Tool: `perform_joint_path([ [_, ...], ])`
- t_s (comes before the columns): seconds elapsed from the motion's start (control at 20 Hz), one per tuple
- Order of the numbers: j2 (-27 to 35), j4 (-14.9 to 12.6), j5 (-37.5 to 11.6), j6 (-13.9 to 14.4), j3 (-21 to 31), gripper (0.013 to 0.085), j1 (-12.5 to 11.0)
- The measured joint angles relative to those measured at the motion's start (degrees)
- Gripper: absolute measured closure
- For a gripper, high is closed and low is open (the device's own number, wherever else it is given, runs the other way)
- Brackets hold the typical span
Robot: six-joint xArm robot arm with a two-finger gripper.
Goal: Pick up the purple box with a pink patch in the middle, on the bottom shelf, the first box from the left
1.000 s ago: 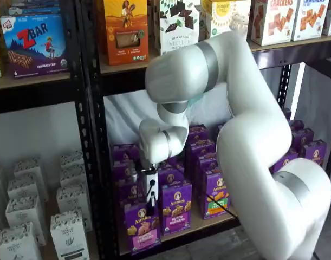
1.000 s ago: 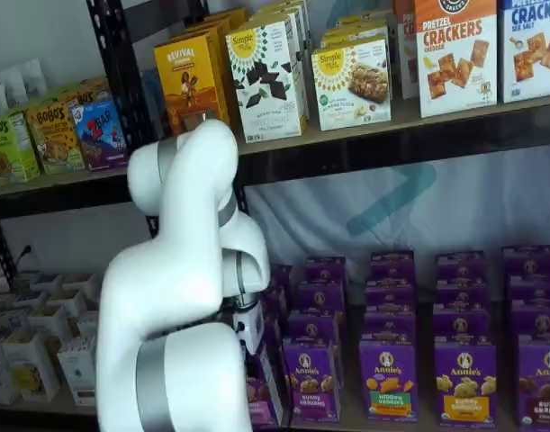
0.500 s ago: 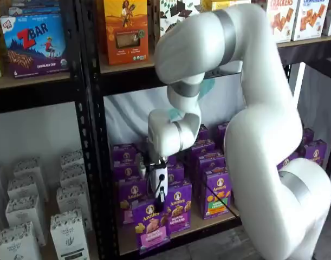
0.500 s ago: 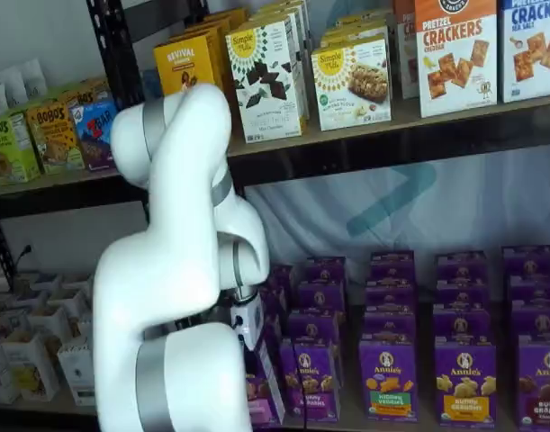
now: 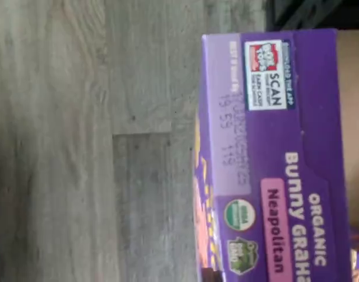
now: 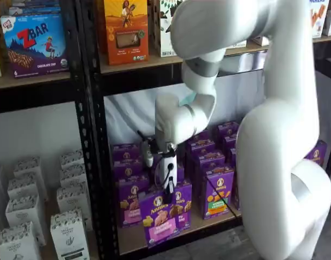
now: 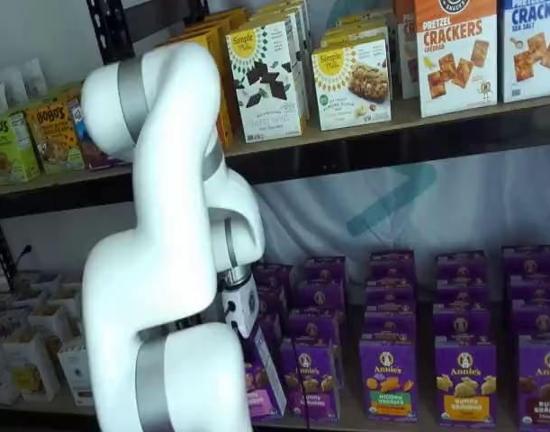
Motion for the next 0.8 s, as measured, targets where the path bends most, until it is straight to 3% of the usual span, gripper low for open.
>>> perform_joint_path([
  [0.35,-11.85,0.22,5.16,-0.77,6.23,0.0650,-0.70],
  [0.8,-21.85,-0.22,13.15,-2.69,9.43,0.0650,-3.04],
])
